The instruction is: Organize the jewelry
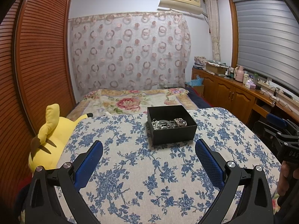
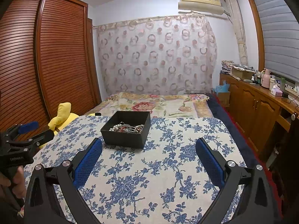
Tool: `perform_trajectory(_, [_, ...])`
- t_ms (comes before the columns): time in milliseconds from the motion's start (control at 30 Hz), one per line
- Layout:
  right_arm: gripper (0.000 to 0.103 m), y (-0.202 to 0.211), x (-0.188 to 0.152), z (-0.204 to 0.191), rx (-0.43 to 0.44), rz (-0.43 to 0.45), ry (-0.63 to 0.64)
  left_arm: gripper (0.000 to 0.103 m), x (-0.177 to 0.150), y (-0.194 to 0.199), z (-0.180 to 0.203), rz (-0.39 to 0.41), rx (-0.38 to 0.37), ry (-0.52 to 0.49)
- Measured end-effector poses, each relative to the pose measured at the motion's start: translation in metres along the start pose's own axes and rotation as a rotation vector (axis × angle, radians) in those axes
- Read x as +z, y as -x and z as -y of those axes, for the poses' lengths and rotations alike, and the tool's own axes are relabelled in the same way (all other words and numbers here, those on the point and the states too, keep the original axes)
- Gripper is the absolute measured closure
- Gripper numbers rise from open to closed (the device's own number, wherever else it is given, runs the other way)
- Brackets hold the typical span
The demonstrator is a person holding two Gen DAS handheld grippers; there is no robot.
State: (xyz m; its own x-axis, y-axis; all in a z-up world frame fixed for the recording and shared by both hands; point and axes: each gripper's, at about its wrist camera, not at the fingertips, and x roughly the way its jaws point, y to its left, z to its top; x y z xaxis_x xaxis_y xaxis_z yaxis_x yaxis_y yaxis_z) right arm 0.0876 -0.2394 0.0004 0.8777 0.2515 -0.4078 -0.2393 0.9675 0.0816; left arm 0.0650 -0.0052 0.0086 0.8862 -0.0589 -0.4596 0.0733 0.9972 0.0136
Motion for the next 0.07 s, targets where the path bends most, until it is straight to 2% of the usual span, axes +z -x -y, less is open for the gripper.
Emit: perform_trajectory(67, [0.002, 0.0001, -0.0003, -0.0017, -0.001, 0.0, 0.0, 0.008, -0.0002, -0.0001, 0.0002, 0.002, 0.0, 0.001])
